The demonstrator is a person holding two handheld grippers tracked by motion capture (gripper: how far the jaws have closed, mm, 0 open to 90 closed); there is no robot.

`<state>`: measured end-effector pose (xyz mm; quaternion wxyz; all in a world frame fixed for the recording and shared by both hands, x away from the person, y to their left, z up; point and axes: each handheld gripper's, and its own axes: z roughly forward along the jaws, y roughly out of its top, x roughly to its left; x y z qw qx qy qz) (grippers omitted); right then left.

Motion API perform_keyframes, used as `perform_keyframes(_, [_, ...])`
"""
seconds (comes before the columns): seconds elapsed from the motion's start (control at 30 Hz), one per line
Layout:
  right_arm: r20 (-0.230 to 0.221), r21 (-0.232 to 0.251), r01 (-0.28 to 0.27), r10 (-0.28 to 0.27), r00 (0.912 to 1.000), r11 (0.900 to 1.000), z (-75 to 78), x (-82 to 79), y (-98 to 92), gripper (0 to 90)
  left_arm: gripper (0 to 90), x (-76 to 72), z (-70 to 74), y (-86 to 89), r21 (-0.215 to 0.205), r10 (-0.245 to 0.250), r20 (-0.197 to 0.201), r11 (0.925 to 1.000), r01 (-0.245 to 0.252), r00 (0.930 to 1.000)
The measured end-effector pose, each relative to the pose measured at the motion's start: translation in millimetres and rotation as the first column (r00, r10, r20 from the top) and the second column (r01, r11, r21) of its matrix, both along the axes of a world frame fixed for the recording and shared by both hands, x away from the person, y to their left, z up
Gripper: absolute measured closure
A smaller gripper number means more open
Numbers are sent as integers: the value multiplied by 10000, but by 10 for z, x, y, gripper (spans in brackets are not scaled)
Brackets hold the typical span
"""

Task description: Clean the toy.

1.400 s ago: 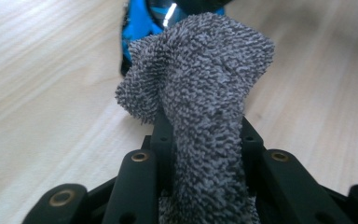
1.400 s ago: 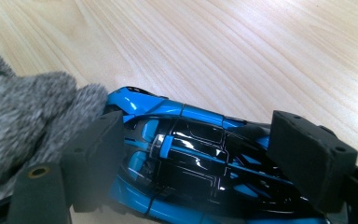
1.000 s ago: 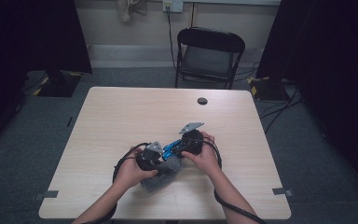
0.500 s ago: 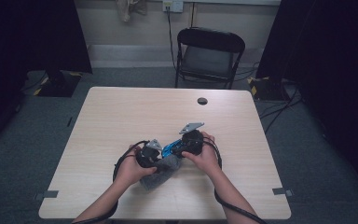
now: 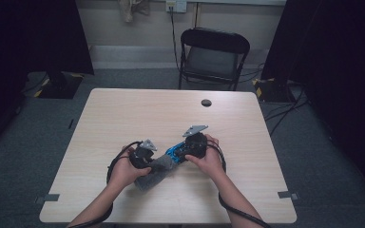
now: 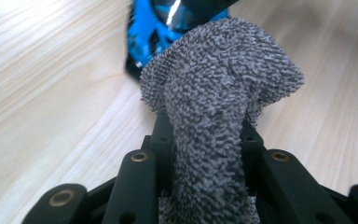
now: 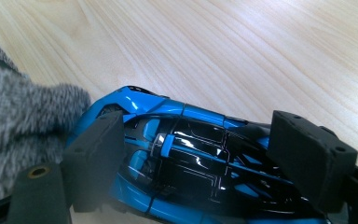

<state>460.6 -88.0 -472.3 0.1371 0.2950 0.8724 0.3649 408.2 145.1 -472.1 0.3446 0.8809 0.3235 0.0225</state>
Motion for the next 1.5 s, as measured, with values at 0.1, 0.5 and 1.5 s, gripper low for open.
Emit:
perform_keyframes(0.1, [5,4,4,-4,10000,10000,0,0,0,185,683,14,11,66,121,142,25,9998,-142,9999])
perform_keyframes(0.5, [-123,98,202,-201,9997,9997,3,8,-14,180,682,52,5,244,169,656,-19,9977,-655,9978])
perform_keyframes(1.5, [-203,-278,502,-508,9985,9984,10,-67,-232,165,396,454,19,240,-143,1784,499,9839,-1779,9827])
